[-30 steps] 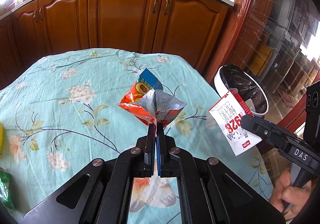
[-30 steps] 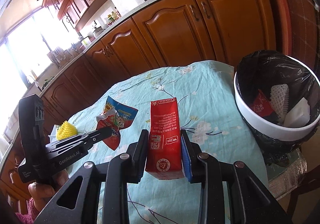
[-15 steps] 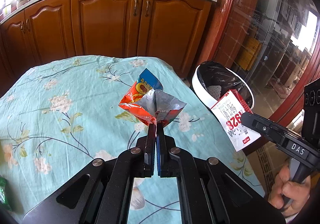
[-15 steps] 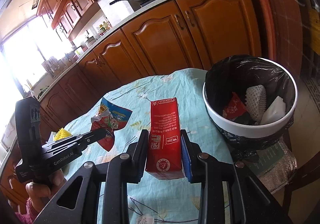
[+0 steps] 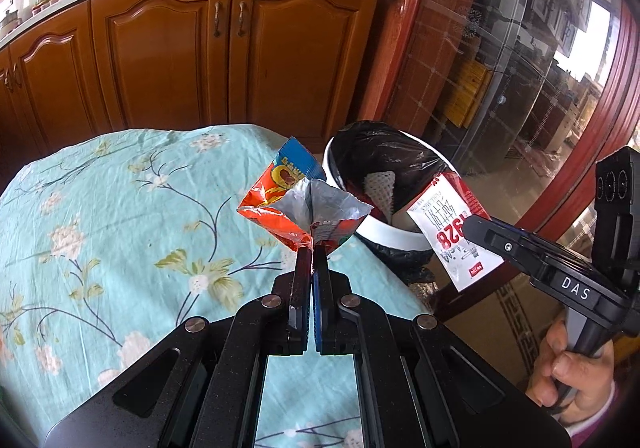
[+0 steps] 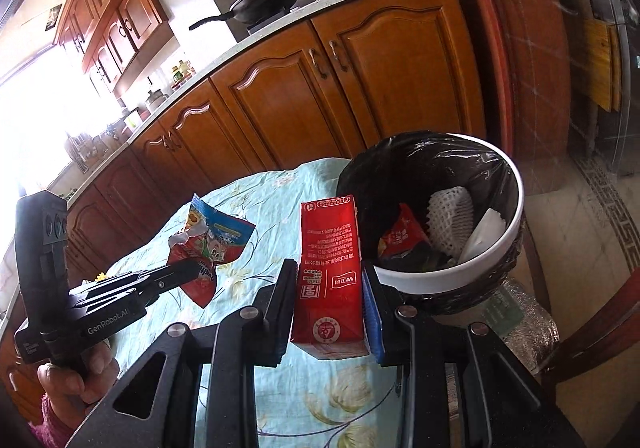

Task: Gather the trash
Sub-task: 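Carry the orange-blue wrapper and red milk carton over the bin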

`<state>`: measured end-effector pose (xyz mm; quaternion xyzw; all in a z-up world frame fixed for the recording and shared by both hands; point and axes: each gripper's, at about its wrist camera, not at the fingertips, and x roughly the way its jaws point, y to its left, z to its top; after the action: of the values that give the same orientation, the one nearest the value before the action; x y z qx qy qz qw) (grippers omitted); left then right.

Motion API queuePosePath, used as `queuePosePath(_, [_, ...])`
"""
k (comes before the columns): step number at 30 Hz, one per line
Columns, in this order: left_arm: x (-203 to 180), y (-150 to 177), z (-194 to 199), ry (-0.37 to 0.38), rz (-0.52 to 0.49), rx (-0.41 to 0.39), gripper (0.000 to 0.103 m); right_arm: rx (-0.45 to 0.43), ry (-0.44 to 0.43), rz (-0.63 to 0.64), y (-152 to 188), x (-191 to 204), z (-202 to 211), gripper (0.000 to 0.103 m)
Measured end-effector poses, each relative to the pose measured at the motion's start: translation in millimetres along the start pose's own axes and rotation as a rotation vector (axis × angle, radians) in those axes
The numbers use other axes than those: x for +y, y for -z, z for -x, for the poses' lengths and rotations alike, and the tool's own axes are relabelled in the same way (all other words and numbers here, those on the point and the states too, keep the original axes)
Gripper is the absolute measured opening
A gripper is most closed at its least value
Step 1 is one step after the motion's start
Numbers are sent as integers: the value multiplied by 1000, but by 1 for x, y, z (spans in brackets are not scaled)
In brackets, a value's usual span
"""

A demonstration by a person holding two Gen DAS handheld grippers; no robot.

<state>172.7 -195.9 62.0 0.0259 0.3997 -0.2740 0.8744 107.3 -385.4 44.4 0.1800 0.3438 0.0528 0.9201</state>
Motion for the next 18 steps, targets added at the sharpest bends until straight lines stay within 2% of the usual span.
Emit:
queuePosePath(10, [-34, -24, -23, 44, -61, 28, 0, -14, 46, -16, -14, -24, 4, 31])
queuePosePath(18, [-45, -44, -47, 63, -80, 53, 0, -21, 79, -31, -29, -44, -1, 31])
